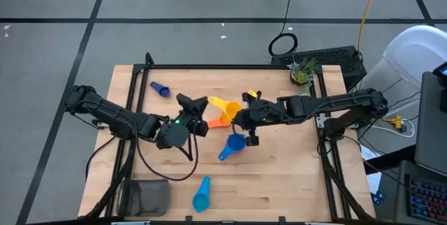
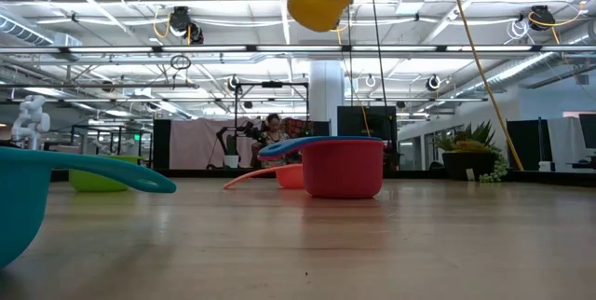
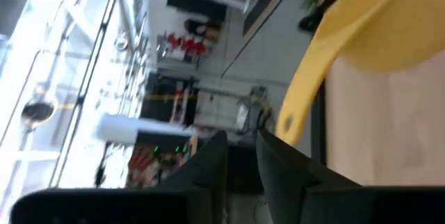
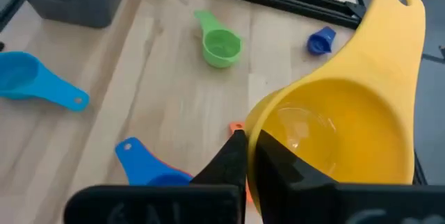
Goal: Nest measuring cups in basket
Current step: Stack the yellow measuring cup on top of the blue measuring cup
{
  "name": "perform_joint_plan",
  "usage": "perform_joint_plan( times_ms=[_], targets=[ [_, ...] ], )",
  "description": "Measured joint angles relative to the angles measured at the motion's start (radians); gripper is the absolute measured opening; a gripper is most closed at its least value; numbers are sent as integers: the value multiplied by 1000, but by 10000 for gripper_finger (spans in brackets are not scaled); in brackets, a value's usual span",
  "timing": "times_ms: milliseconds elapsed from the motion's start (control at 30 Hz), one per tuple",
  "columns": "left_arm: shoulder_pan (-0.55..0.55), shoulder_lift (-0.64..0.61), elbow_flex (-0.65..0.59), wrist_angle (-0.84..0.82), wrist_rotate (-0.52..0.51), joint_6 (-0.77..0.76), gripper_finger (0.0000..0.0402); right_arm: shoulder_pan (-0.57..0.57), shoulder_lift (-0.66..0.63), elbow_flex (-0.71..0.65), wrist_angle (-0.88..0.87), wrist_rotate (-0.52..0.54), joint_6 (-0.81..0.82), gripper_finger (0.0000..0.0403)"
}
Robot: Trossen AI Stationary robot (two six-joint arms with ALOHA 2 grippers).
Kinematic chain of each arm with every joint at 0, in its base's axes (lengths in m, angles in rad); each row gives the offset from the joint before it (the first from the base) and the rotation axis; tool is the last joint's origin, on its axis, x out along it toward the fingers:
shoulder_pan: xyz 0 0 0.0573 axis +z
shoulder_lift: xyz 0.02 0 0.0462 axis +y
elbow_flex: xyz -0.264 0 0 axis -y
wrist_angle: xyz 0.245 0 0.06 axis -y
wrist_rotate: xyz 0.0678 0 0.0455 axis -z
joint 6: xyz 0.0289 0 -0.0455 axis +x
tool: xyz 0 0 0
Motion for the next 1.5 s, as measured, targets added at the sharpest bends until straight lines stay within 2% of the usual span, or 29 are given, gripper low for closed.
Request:
perform_joint_plan(
  times_ms=[133, 233, 300, 400, 533, 600, 767, 867, 1033, 1233, 1500],
  targets=[
    [12, -76, 0, -5, -18, -60, 108, 1, 0, 0, -40, -29, -43, 2],
    [18, -159, 0, -43, 35, -160, 122, 11, 0, 0, -114, -78, -95, 1],
    [26, -231, 0, -68, 127, -252, 129, 24, 0, -2, -153, -138, -148, 1],
    [49, -332, 1, -99, 328, -389, 132, 47, 0, -27, -141, -207, -197, 1],
    [98, -421, 1, -102, 624, -538, 133, 85, 0, -86, -87, -217, -270, 1],
    [120, -441, 1, -96, 735, -606, 133, 100, 8, -128, -48, -206, -325, 1],
    [156, -419, 1, -85, 897, -717, 134, 125, 58, -213, 43, -206, -423, 0],
    [166, -398, 1, -77, 991, -722, 134, 132, 91, -219, 57, -203, -484, 0],
    [166, -355, 1, 30, 1158, -741, 134, 130, 125, -218, 69, -207, -563, 0],
    [162, -324, 1, 116, 1253, -803, 134, 115, 192, -218, 49, -210, -665, 0],
    [124, -317, 1, 108, 1258, -835, 134, 84, 204, -218, 65, -206, -725, 0]
  ],
)
